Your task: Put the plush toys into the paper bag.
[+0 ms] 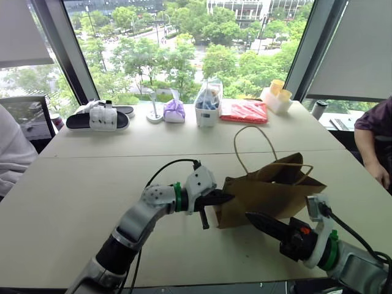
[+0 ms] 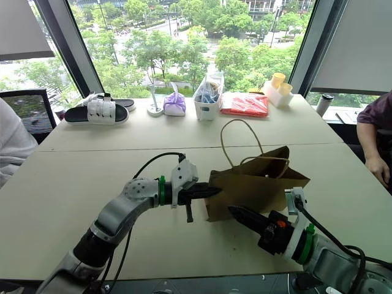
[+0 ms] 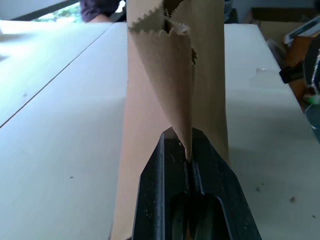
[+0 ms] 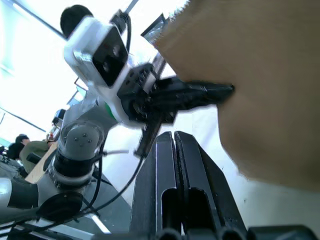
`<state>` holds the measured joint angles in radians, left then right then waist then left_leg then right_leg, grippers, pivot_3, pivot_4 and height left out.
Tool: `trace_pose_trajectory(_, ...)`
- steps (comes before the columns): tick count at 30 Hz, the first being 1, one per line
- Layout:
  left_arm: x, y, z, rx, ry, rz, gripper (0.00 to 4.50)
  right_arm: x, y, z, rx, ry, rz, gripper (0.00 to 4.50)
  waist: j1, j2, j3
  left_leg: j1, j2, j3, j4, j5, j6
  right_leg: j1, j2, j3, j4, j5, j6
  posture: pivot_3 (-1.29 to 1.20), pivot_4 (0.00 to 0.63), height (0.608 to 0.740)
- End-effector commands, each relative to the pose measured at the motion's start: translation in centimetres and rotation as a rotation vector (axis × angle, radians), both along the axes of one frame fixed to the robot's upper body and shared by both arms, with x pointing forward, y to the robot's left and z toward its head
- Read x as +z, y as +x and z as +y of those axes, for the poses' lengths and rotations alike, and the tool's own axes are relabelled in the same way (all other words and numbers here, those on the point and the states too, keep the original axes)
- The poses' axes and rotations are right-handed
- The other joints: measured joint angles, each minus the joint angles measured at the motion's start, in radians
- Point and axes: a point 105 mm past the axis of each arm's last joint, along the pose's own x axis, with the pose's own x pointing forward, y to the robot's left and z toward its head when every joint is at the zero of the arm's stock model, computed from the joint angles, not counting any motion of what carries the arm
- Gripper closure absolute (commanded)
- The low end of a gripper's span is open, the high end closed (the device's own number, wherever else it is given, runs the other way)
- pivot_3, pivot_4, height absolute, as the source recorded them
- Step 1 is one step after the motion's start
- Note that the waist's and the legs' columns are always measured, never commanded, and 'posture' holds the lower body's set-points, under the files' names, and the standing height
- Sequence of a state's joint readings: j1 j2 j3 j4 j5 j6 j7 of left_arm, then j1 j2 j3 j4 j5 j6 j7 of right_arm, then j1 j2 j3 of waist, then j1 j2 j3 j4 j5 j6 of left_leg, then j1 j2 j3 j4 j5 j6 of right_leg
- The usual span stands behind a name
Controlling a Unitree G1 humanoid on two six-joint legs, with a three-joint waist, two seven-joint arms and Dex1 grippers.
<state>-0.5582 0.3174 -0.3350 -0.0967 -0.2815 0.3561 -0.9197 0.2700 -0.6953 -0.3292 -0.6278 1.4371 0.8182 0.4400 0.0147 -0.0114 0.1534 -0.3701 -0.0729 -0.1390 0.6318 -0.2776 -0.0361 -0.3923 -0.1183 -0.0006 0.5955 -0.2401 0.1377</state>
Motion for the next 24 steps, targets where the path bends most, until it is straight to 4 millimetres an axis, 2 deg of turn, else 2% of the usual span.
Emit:
trace_pose_trajectory(1,4.0,1.4,1.2,-0.083,-0.069,-0.121,4.48,0.6,0.0,-0.5,-0.003,-0.020,-0.044,4.50,0.001,0.000,0.000,0.000,0.000,0.000,0.000,0.000,0.000,0.000,0.000,0.000,0.000,0.000,0.000,0.00,0.150,0.740)
trace_pose_trajectory(3,4.4,2.5,2.0,-0.125,-0.027,-0.150,4.48,0.5,0.1,-0.8,-0.011,-0.028,-0.044,4.50,0.000,0.000,0.000,0.000,0.000,0.000,0.000,0.000,0.000,0.001,0.000,0.000,0.000,0.000,0.000,0.00,0.150,0.740)
trace_pose_trajectory(6,3.8,5.2,2.6,-0.125,0.024,-0.152,4.48,0.2,0.3,-1.5,-0.037,-0.045,-0.043,4.50,0.001,0.000,0.000,0.000,-0.001,0.000,0.000,0.000,0.000,0.001,0.000,0.000,0.000,0.000,0.000,0.00,0.150,0.740)
trace_pose_trajectory(8,2.9,6.5,2.6,-0.116,0.039,-0.125,4.48,0.1,0.4,-1.7,-0.052,-0.049,-0.043,4.50,0.000,0.000,0.000,0.000,-0.001,0.000,0.000,0.000,0.000,0.001,0.000,0.000,-0.001,0.000,0.000,0.00,0.150,0.740)
trace_pose_trajectory(12,0.2,7.4,2.5,-0.110,0.081,-0.080,4.48,0.0,0.1,-1.7,-0.073,-0.043,-0.046,4.50,-0.001,-0.001,0.000,0.000,-0.001,0.000,0.000,0.000,0.001,0.000,0.000,-0.001,0.000,0.000,0.001,0.00,0.150,0.740)
trace_pose_trajectory(15,-0.9,7.6,2.5,-0.109,0.091,-0.058,3.67,-0.2,0.0,-1.6,-0.081,-0.044,-0.045,4.50,-0.001,-0.001,0.000,0.000,-0.001,0.000,0.000,-0.001,0.002,0.000,0.000,-0.001,0.000,0.000,0.001,0.00,0.150,0.740)
trace_pose_trajectory(22,0.0,8.0,2.7,-0.081,0.026,-0.056,0.19,-0.3,0.1,-1.5,-0.086,-0.047,-0.047,4.50,-0.002,-0.001,0.000,0.000,-0.001,0.000,0.001,-0.001,0.002,0.000,0.000,-0.001,0.001,0.001,0.001,0.00,0.150,0.740)
trace_pose_trajectory(24,0.4,8.3,3.4,-0.050,0.013,-0.059,0.05,-0.4,0.3,-1.4,-0.075,-0.055,-0.048,4.50,-0.003,-0.001,0.000,0.000,-0.001,-0.001,0.001,-0.001,0.002,0.000,0.000,-0.001,0.001,0.001,0.002,0.00,0.150,0.740)
